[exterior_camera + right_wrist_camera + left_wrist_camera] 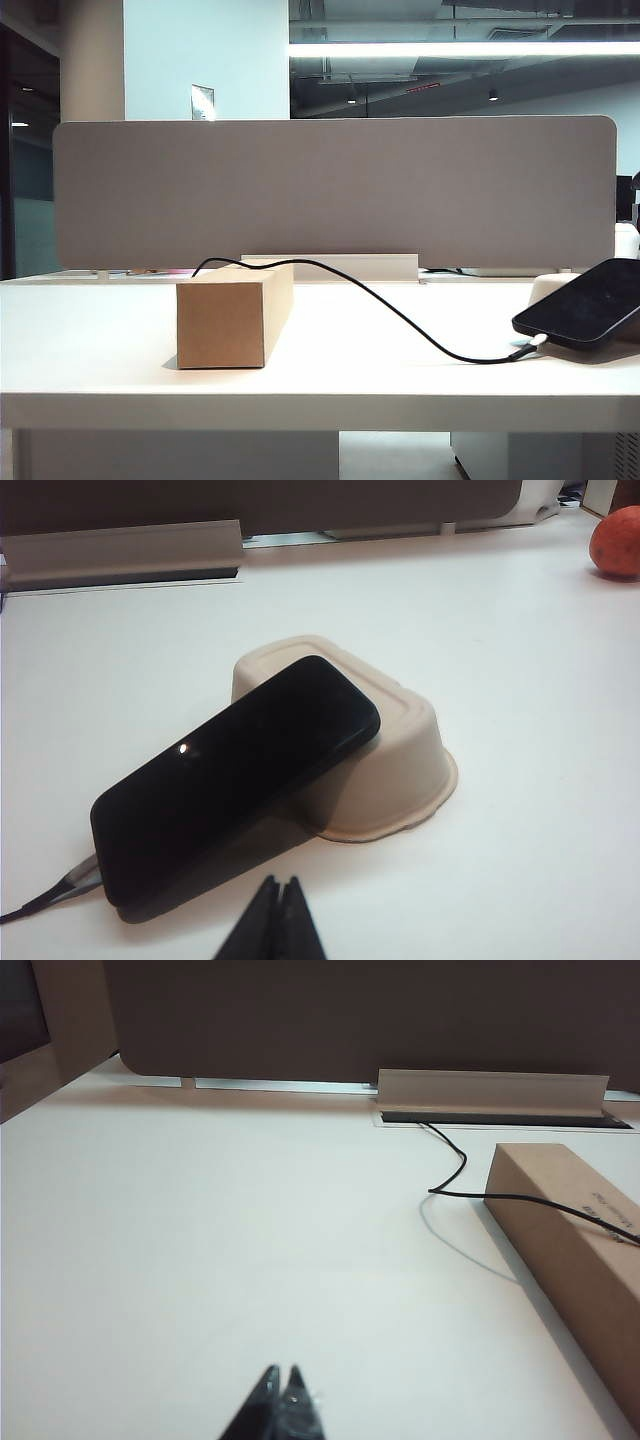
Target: Pick up the charging cable and the phone, plug the charging cable into the charging port on the phone, and finally place them back on the table.
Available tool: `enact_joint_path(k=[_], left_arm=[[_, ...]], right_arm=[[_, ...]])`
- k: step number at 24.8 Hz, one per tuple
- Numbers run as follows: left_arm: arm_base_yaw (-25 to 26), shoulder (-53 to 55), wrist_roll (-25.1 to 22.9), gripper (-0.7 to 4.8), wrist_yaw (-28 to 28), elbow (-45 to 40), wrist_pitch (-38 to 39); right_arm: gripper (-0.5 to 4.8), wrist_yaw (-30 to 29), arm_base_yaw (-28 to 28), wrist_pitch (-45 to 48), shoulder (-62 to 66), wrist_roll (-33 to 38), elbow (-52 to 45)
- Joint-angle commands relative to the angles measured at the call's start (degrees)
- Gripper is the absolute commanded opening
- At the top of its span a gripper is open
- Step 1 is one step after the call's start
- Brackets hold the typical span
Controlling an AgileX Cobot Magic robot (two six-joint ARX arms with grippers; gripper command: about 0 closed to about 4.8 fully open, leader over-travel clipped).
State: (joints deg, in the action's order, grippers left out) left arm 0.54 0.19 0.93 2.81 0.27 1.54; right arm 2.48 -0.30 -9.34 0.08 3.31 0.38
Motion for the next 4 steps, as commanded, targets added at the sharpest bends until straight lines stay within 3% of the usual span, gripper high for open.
enact_joint_path(k=[1, 4], left_arm=[[-0.1, 0.0, -0.1, -0.06, 0.0, 0.2, -0.3], [-0.1, 0.0, -0.1, -0.06, 0.0, 0.2, -0.3]], right_arm=[[-0.05, 0.0, 0.0, 0.8, -0.1, -0.2, -0.3], [-0.05, 0.0, 0.0, 0.8, -0.1, -0.2, -0.3]])
